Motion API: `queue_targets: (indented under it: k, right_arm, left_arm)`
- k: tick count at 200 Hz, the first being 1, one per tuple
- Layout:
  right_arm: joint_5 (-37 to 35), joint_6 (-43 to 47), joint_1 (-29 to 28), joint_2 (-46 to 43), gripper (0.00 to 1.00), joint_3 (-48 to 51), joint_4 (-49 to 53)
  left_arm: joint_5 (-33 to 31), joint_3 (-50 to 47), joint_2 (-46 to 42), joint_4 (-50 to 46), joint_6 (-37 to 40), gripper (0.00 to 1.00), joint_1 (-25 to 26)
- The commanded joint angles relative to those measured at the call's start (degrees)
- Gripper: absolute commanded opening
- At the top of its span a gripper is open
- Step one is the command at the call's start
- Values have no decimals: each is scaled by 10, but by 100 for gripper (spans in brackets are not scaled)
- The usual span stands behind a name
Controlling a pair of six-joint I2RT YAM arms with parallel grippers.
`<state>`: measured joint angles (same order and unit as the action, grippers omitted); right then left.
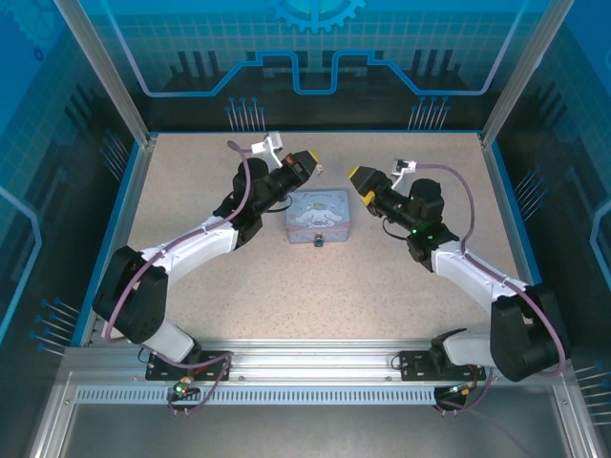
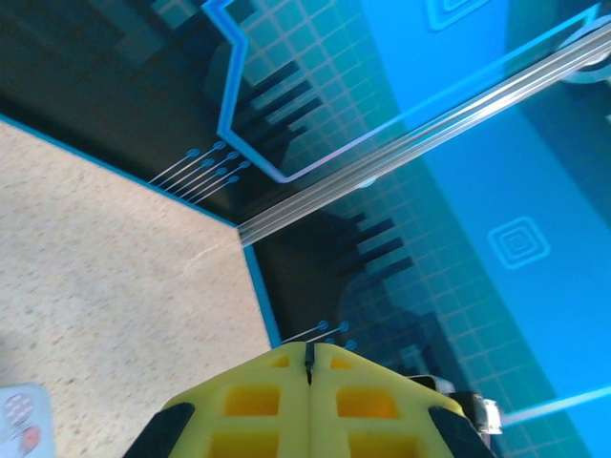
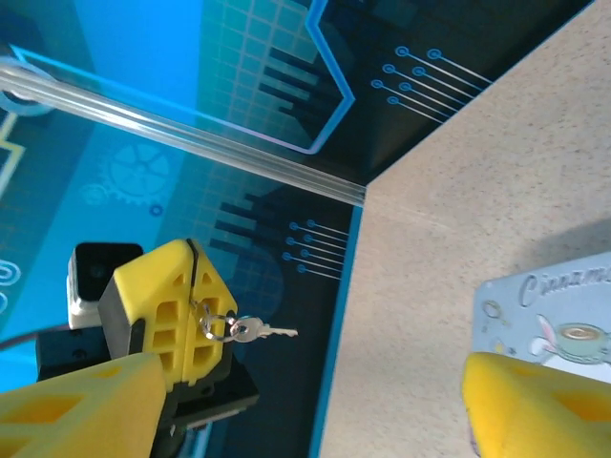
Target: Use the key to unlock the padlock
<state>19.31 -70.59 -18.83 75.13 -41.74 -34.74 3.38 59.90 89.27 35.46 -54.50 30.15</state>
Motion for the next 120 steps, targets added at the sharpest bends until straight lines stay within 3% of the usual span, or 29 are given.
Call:
queue_targets:
  k: [1,36,120]
  right_arm:
    - [7,-22,-11,23,72,-27,-81]
    - [5,-34,-15,58,52,-59,-113]
    - [13,-67,-43,126,46,-102,-167]
  left_arm:
    - [-17,-5,13,74,-20,0,9]
    - [-19,-18,25,125,-35,0,16]
    - [-26,-23,38,154,-53,0,22]
